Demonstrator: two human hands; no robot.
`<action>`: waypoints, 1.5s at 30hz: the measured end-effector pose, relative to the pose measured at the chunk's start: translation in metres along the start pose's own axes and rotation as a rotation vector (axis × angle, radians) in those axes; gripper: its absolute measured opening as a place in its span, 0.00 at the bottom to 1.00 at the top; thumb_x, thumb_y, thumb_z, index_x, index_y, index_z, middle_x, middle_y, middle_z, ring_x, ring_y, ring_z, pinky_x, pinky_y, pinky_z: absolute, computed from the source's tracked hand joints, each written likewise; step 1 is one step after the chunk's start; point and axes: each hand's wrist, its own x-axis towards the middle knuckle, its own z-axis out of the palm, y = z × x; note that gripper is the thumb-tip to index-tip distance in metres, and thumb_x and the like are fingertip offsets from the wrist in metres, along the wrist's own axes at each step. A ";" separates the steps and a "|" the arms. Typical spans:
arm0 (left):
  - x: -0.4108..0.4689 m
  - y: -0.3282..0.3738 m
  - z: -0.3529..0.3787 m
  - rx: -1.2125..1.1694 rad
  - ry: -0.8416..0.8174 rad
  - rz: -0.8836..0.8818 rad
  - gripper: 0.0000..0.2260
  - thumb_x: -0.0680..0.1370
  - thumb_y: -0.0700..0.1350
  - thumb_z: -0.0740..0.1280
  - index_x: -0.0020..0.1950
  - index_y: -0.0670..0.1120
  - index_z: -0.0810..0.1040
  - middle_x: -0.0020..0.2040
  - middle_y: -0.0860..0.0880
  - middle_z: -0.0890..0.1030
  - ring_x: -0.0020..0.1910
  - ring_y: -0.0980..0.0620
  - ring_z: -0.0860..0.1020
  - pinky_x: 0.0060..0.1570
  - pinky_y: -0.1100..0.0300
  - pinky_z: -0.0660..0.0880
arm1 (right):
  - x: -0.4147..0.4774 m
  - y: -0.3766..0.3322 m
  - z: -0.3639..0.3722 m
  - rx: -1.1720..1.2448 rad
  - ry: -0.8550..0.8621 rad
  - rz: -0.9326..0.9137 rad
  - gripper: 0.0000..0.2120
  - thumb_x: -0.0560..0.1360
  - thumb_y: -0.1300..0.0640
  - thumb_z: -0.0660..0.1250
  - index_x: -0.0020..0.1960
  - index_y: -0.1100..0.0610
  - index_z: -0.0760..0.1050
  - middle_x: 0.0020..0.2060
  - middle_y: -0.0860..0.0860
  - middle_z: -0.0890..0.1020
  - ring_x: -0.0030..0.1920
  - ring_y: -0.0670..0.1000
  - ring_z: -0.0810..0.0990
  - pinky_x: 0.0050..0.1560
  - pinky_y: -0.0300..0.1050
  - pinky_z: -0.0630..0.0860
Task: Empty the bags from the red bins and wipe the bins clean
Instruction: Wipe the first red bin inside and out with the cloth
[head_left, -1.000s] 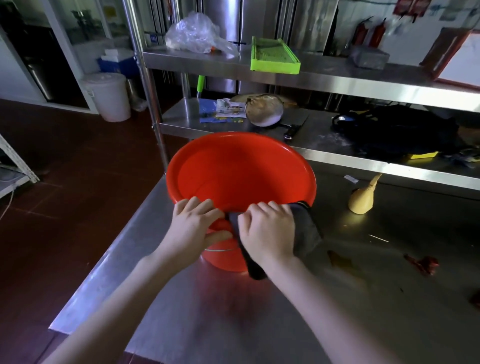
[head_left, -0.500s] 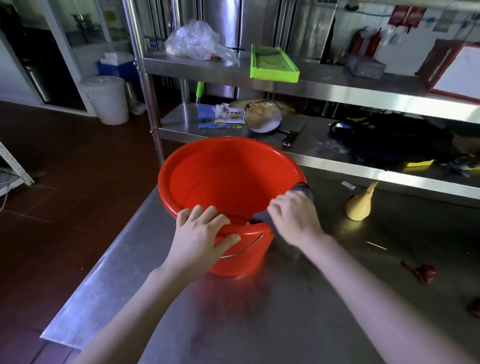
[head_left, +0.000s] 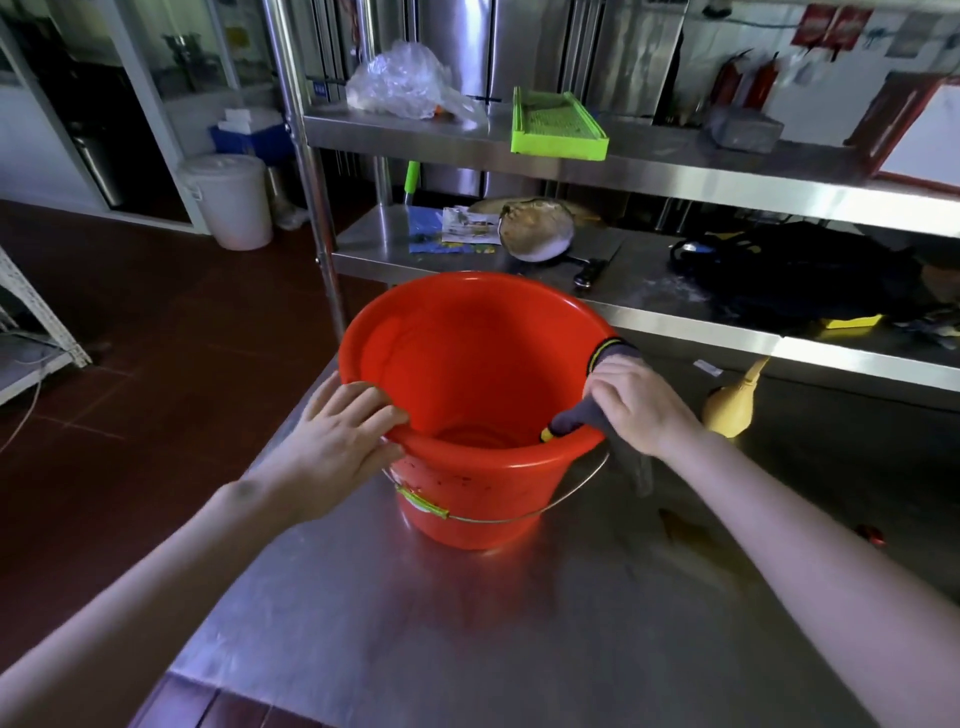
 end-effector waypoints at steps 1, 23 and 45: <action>0.000 0.004 0.003 0.023 0.039 -0.004 0.23 0.80 0.60 0.50 0.62 0.50 0.77 0.57 0.51 0.75 0.65 0.46 0.70 0.73 0.43 0.54 | -0.001 -0.002 0.002 0.027 0.049 0.048 0.27 0.74 0.51 0.45 0.35 0.65 0.76 0.37 0.58 0.81 0.45 0.59 0.77 0.51 0.53 0.71; 0.005 0.108 0.019 -0.071 0.225 -0.138 0.17 0.79 0.58 0.56 0.53 0.51 0.80 0.46 0.54 0.76 0.46 0.47 0.74 0.56 0.50 0.61 | -0.022 -0.036 0.013 -0.011 0.176 0.142 0.17 0.75 0.59 0.57 0.31 0.62 0.76 0.33 0.58 0.81 0.42 0.59 0.77 0.44 0.49 0.69; -0.028 0.051 0.002 -0.033 0.193 -0.090 0.22 0.79 0.59 0.56 0.54 0.46 0.81 0.47 0.47 0.77 0.49 0.41 0.74 0.56 0.43 0.71 | -0.038 -0.082 0.026 -0.031 0.274 0.150 0.21 0.72 0.53 0.52 0.28 0.60 0.75 0.28 0.57 0.79 0.35 0.60 0.77 0.42 0.52 0.72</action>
